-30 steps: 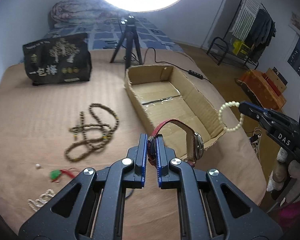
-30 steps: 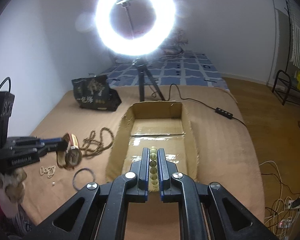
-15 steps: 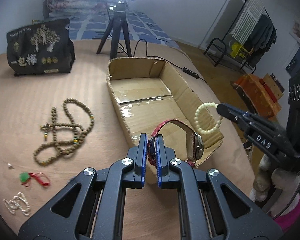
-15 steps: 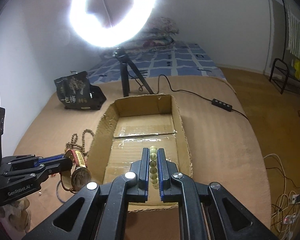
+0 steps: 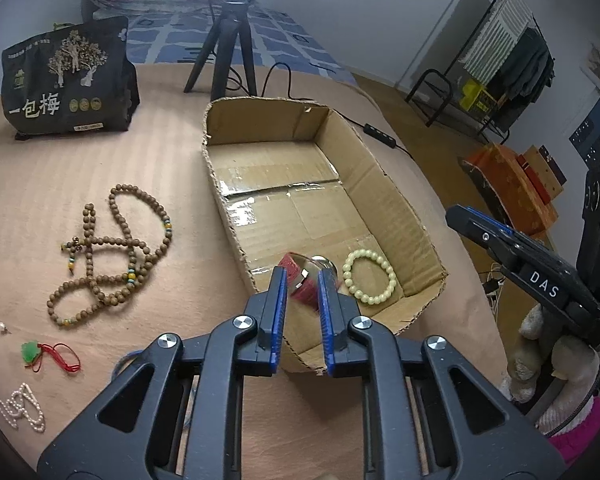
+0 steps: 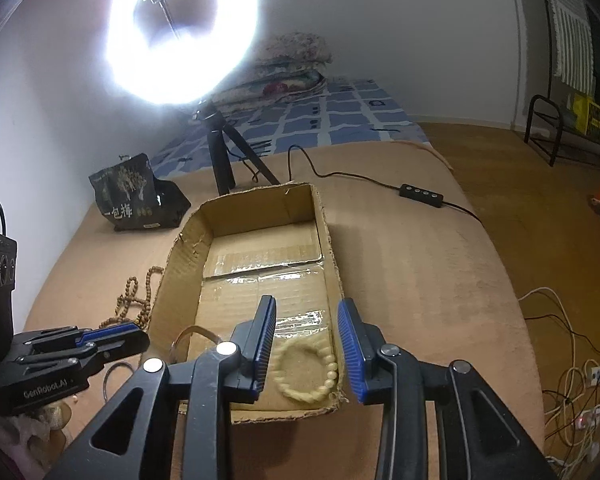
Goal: Organize jewelry
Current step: 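Open the left tool releasing the watch while the right releases the bracelet in the box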
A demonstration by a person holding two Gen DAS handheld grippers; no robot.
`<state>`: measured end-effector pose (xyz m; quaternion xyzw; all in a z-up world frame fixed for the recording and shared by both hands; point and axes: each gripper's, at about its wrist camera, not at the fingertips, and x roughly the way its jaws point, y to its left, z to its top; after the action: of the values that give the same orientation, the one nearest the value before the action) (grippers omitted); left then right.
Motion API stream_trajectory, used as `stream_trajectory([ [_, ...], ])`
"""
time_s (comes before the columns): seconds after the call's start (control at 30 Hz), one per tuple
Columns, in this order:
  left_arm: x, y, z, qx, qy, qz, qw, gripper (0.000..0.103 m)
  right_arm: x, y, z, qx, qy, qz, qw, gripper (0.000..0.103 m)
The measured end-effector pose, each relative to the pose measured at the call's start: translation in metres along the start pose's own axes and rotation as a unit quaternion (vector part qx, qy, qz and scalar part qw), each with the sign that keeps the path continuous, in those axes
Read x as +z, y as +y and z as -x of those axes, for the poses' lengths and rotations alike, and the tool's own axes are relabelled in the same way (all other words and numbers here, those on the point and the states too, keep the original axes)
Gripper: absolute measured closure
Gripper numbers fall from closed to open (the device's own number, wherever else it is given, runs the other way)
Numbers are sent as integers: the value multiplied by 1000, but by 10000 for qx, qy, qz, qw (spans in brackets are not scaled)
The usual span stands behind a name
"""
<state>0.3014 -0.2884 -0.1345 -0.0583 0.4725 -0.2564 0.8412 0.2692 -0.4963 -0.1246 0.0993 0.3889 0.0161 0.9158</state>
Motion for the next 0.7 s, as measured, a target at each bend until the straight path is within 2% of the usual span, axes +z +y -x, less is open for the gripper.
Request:
stream_trajectory([
  [0.37,-6,-1,19,151,-115,-142,9997,89,-3,11,12,-17,-8,108,9999,68],
  [0.7,-7,7,52,349,-362,-216,9985,89,-4,28,41,-121,-199,224,9995,47],
])
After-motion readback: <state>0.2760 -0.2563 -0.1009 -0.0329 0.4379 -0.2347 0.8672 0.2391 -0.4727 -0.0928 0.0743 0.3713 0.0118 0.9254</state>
